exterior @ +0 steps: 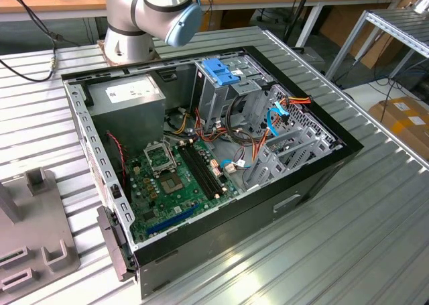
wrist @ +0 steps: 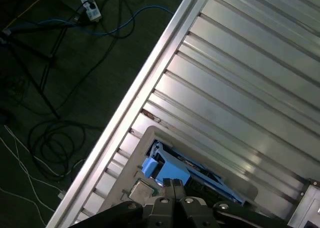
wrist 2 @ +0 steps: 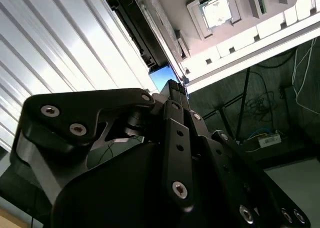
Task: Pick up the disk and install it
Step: 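Pick up the disk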
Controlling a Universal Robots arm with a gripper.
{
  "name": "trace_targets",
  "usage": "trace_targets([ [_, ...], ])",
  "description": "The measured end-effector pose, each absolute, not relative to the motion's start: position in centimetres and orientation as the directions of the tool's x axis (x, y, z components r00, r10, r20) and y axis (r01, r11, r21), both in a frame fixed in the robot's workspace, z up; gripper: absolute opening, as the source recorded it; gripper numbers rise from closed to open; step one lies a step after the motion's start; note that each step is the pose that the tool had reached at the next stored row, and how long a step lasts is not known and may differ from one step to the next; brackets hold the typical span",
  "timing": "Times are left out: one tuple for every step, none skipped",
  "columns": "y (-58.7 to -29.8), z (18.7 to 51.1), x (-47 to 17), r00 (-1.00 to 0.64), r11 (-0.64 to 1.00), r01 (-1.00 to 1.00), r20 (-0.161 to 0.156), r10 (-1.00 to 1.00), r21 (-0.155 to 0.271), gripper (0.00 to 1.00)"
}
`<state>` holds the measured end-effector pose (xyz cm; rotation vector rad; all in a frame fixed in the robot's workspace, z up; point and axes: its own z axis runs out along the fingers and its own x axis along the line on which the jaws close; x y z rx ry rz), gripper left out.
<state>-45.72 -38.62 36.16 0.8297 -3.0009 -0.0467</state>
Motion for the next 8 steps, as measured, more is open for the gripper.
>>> trace_targets([
  [-38.62, 36.16, -45.72, -0.857, 0.857, -0.514, 0.019, -0.515, 0.036, 0.11],
  [-38.62, 36.16, -45.72, -0.857, 0.857, -0.514, 0.019, -0.515, 0.036, 0.11],
  [-38.62, 36.16, -45.72, -0.857, 0.857, -0.514, 0.019, -0.515, 0.036, 0.11],
  [-38.62, 36.16, -45.72, -0.857, 0.857, -0.514, 0.019, -0.515, 0.036, 0.11],
  [-38.62, 36.16, -45.72, -0.857, 0.857, -0.514, 0.019, -0.515, 0.036, 0.11],
  [-38.62, 36.17, -45.72, -0.857, 0.857, -0.514, 0.019, -0.515, 0.036, 0.11],
  [-38.62, 36.16, -45.72, -0.857, 0.857, -0.514, 0.019, -0.515, 0.036, 0.11],
  [-38.62, 36.17, -45.72, -0.857, 0.857, -0.514, 0.019, -0.515, 0.036, 0.11],
])
